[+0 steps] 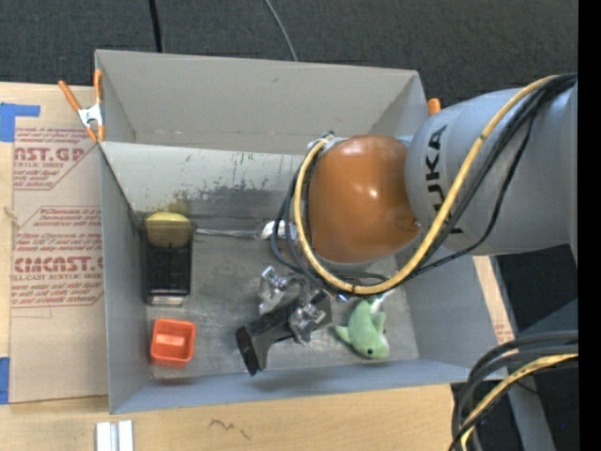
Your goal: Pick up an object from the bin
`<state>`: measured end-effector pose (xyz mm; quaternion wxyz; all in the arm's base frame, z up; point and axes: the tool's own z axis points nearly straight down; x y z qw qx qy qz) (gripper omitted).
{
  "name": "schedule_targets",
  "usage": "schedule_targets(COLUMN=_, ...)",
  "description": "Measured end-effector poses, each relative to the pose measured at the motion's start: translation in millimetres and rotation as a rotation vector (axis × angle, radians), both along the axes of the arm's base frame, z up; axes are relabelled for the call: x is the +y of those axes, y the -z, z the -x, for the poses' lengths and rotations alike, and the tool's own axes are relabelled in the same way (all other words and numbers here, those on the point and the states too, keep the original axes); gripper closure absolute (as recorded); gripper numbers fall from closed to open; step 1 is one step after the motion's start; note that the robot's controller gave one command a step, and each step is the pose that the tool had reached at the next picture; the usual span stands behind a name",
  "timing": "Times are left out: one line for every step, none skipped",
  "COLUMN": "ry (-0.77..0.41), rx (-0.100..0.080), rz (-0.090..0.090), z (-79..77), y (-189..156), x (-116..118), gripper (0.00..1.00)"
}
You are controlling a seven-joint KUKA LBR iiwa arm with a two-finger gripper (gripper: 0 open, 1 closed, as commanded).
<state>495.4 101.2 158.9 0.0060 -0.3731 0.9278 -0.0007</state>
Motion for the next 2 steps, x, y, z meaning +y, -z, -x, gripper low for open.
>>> schedule_targets(ry=0.005, rx=0.028, rz=0.004, z=8.3, y=-2.0, x=-0.5, gripper=1.00)
schedule_targets(ry=0.019, rx=0.000, rz=0.000, z=-1.8, y=3.5, x=-6.8, gripper=1.00)
